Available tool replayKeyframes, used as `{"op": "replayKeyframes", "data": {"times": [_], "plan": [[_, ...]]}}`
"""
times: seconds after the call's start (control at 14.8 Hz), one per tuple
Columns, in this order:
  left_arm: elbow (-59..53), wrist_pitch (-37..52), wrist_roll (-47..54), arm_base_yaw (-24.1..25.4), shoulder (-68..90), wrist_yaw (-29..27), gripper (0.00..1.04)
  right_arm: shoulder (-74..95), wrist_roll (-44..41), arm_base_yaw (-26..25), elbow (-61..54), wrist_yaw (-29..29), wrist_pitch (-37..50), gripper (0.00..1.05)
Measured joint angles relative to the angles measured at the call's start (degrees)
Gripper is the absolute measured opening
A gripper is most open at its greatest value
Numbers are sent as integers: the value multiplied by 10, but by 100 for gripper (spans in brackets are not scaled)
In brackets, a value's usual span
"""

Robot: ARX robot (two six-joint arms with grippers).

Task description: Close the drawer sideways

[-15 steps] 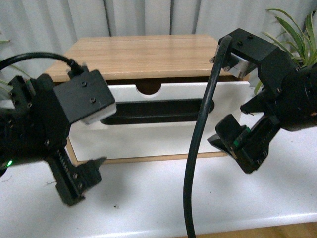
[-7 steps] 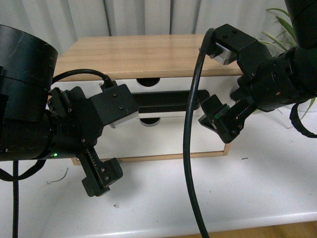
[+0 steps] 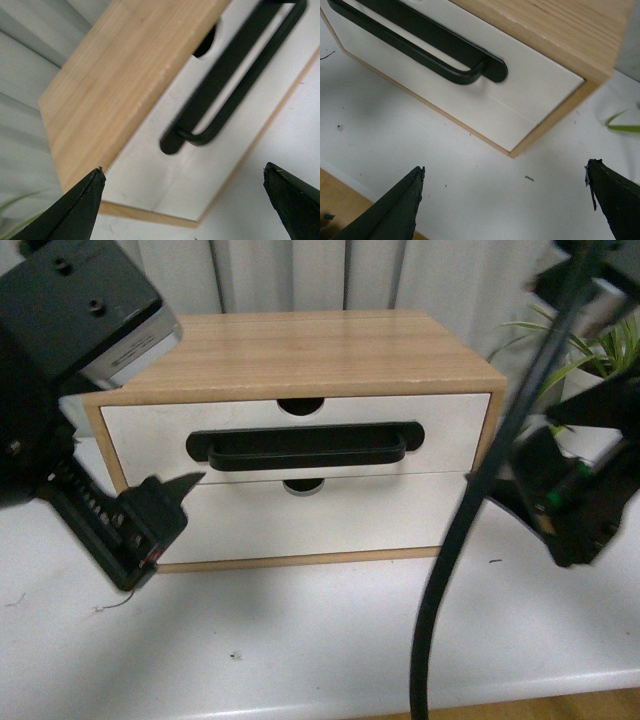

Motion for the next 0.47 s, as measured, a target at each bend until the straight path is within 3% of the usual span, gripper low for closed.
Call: {"op": "replayKeyframes", "data": {"times": [0.2,0.4,0.47], "plan": [[-157,-38,-108,7,-203,-16,98,-227,46,14,-180,78,6,98],[-249,-163,-224,43,-449,-42,98,-457,120,24,-292,181,-69,98],[-282,-211,-278,72,-545,-40,98,-532,162,19,-331,214,-56,98]]}}
